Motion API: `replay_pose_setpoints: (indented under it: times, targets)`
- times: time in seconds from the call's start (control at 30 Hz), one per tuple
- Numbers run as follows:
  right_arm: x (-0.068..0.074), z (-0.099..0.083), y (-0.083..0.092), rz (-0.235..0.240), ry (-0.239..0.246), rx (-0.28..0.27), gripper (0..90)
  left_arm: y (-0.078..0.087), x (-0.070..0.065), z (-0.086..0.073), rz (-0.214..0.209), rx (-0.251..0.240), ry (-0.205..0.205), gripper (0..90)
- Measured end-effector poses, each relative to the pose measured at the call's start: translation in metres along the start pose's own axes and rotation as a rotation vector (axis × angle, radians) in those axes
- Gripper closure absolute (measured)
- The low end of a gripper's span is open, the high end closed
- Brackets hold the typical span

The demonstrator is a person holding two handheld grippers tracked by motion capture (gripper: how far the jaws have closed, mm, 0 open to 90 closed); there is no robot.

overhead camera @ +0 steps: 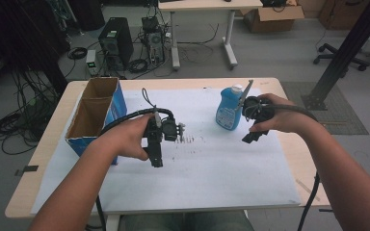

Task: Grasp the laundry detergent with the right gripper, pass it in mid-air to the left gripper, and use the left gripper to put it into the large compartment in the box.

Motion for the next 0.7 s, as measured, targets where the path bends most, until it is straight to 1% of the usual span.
replay_pose_setpoints:
  times: [0.1,0.13,0.2,0.33,0.4,0.53,0.6,0.63,0.67,0.7]
  targets:
    - [-0.002,-0.002,-0.001,0.002,-0.013,-0.002,3.9,-0.001,0.0,0.0,0.002,0.0,-0.002,0.2]
    - [-0.005,-0.005,-0.001,-0.006,-0.024,-0.008,3.9,0.0,-0.001,0.001,-0.001,0.003,-0.006,0.2]
    - [-0.008,-0.009,-0.002,-0.006,-0.031,-0.009,3.8,0.0,-0.001,0.002,0.002,-0.004,-0.008,0.2]
    - [-0.013,-0.014,-0.005,-0.009,-0.037,-0.014,3.9,0.0,-0.001,0.002,0.005,-0.004,-0.011,0.2]
    - [-0.019,-0.018,-0.008,-0.013,-0.058,-0.022,3.9,0.0,-0.001,0.002,0.004,0.001,-0.013,0.2]
    - [-0.024,-0.021,-0.011,-0.012,-0.075,-0.026,3.9,-0.001,0.0,0.002,0.004,0.001,-0.011,0.2]
    - [-0.03,-0.024,-0.014,-0.014,-0.091,-0.026,3.9,-0.002,0.001,0.001,0.005,0.001,-0.007,0.2]
    - [-0.03,-0.024,-0.014,-0.014,-0.091,-0.026,3.9,-0.002,0.001,0.001,0.005,0.001,-0.007,0.2]
    - [-0.033,-0.025,-0.016,-0.014,-0.103,-0.033,3.9,-0.002,0.002,0.001,0.005,0.0,-0.008,0.2]
    - [-0.033,-0.025,-0.016,-0.014,-0.103,-0.033,3.9,-0.002,0.002,0.001,0.005,-0.002,-0.008,0.2]
Point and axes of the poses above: each handheld gripper's, and its own axes: y roughly backward along the jaws, z roughly out of its top, x roughly to its left, the point moved 8 cm from there along -y, roughly forward along the jaws, and after that the axes turned 10 degrees about -y, right-handed, at the moved point
